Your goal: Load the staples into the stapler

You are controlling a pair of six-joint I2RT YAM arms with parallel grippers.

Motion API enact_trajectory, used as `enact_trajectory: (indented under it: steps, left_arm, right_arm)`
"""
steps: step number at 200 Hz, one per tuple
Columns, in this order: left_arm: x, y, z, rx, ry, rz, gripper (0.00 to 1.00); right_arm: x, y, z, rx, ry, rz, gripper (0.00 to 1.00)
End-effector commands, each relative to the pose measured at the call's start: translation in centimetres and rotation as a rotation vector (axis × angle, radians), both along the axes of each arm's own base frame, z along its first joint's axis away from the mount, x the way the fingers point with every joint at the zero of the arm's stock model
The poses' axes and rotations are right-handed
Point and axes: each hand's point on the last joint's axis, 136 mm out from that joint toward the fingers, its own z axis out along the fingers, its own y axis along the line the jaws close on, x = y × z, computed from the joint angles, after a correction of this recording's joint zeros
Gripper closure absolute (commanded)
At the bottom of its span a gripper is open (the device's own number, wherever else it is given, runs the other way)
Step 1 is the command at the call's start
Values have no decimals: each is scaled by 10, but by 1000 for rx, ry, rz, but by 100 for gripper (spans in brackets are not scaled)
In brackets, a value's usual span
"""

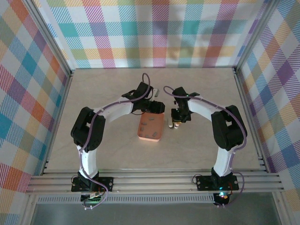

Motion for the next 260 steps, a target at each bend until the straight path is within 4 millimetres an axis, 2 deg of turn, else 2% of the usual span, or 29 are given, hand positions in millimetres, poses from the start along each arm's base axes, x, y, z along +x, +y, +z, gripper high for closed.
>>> enact_trajectory:
  steps: [1, 18, 26, 50, 69, 102, 119, 139, 157, 167, 190, 209, 212, 215, 218, 240, 260]
  left_arm:
    - [4, 14, 19, -7, -45, 46, 37]
    - [4, 28, 26, 4, -62, 92, 37]
    - [10, 31, 39, -18, -112, 117, 37]
    - [9, 55, 52, 9, -169, 184, 34]
    - [6, 77, 61, 49, -216, 246, 31]
    - [-1, 120, 84, 102, -317, 381, 26]
    - [-7, 149, 100, 141, -397, 472, 22]
    - [-17, 188, 116, 190, -480, 591, 18]
    - [-29, 224, 126, 230, -563, 707, 9]
    - [-36, 246, 131, 245, -610, 789, 2]
    - [-52, 297, 126, 303, -672, 958, 0]
    - [-65, 326, 114, 346, -697, 1026, 0]
    - [-68, 330, 111, 356, -703, 1032, 0]
    - [-70, 333, 110, 363, -710, 1036, 0]
    - [-72, 336, 108, 368, -718, 1043, 0]
    - [-84, 349, 92, 390, -768, 1067, 0]
    - [-83, 340, 76, 379, -809, 992, 0]
  right_arm:
    - [2, -5, 13, -31, -20, -5, 78]
    - [0, -17, 15, -77, -22, -7, 78]
    - [-1, -24, 15, -104, -20, -13, 78]
    - [-4, -40, 10, -153, -4, -30, 77]
    - [-5, -41, 7, -144, -4, -33, 76]
    - [-6, -40, 7, -132, -8, -42, 61]
    - [-6, -42, 18, -124, -49, -48, 51]
    - [-2, -49, 37, -125, -128, -59, 47]
    - [4, -64, 59, -122, -235, -91, 46]
    - [8, -80, 71, -117, -319, -124, 44]
    - [13, -120, 93, -91, -478, -233, 35]
    - [12, -146, 102, -76, -593, -287, 27]
    - [11, -152, 104, -79, -614, -298, 21]
    - [11, -155, 105, -81, -630, -304, 4]
    - [11, -158, 106, -85, -640, -305, 0]
    - [12, -175, 106, -125, -714, -290, 1]
    - [15, -185, 98, -154, -742, -279, 1]
